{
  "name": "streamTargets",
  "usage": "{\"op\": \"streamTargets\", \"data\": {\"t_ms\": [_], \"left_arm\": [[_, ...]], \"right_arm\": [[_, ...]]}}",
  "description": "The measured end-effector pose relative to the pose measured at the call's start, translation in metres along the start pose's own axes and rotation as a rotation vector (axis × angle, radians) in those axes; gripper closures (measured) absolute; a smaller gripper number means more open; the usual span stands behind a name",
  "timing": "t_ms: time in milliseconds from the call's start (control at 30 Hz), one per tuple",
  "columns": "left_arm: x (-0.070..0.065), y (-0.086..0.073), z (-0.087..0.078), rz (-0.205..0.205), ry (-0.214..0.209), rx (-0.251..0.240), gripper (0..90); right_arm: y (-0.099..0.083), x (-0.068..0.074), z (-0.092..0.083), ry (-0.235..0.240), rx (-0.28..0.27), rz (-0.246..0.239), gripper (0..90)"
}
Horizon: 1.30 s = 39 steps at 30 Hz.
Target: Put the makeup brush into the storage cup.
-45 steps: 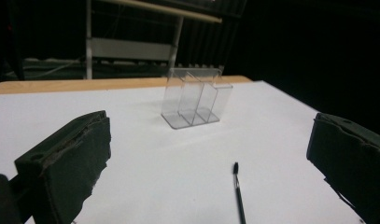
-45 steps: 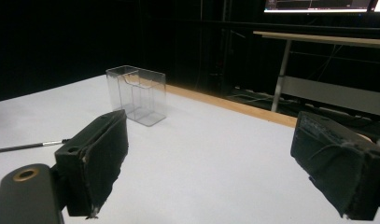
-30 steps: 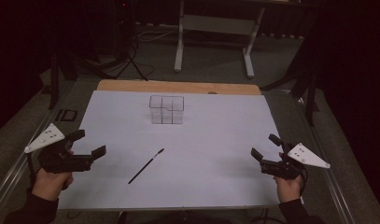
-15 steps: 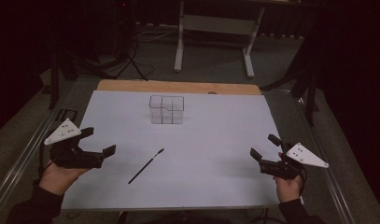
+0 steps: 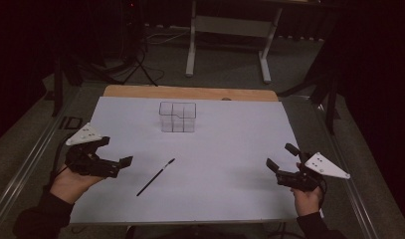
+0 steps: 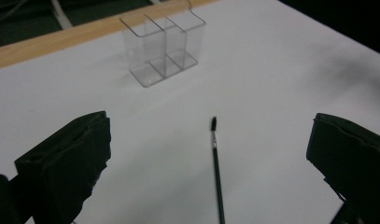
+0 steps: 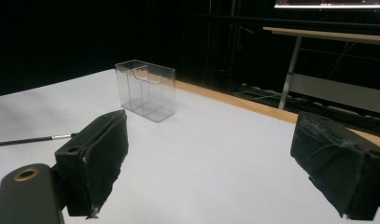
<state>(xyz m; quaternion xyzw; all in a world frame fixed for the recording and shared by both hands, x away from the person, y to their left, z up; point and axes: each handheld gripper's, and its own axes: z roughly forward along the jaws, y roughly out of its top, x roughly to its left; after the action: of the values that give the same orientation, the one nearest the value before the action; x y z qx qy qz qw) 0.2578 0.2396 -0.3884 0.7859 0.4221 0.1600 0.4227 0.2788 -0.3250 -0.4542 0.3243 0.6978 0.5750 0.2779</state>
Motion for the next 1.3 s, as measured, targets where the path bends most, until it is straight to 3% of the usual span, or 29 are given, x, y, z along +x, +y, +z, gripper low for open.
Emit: {"op": "streamTargets", "data": {"t_ms": [67,367,467,600,733,833,967,1300], "left_arm": [[-0.003,0.003,0.002,0.018,0.002,0.031,0.1],[-0.007,0.007,0.016,0.003,-0.02,0.092,0.2],[-0.008,0.007,0.022,0.019,-0.014,0.133,0.1],[-0.01,0.008,0.031,0.049,0.027,0.19,0.3],[-0.014,0.009,0.039,0.068,0.031,0.236,1.0],[-0.015,0.01,0.043,0.07,0.029,0.262,2.0],[-0.015,0.01,0.049,0.04,0.019,0.299,2.6],[-0.021,0.008,0.069,0.036,0.017,0.372,4.6]], "right_arm": [[0.0,0.0,0.0,0.0,0.001,0.0,10.7],[0.0,0.0,0.0,0.002,0.001,-0.001,10.7],[0.0,0.0,0.0,0.002,0.002,0.001,10.7],[0.0,0.0,0.001,0.003,0.002,-0.002,10.7],[0.0,0.0,0.001,0.002,0.003,-0.002,10.7],[0.0,0.0,0.001,0.003,0.003,-0.003,10.7],[0.0,0.001,0.001,0.004,0.004,-0.003,10.7],[0.0,0.001,0.002,0.004,0.007,-0.003,10.7]]}}
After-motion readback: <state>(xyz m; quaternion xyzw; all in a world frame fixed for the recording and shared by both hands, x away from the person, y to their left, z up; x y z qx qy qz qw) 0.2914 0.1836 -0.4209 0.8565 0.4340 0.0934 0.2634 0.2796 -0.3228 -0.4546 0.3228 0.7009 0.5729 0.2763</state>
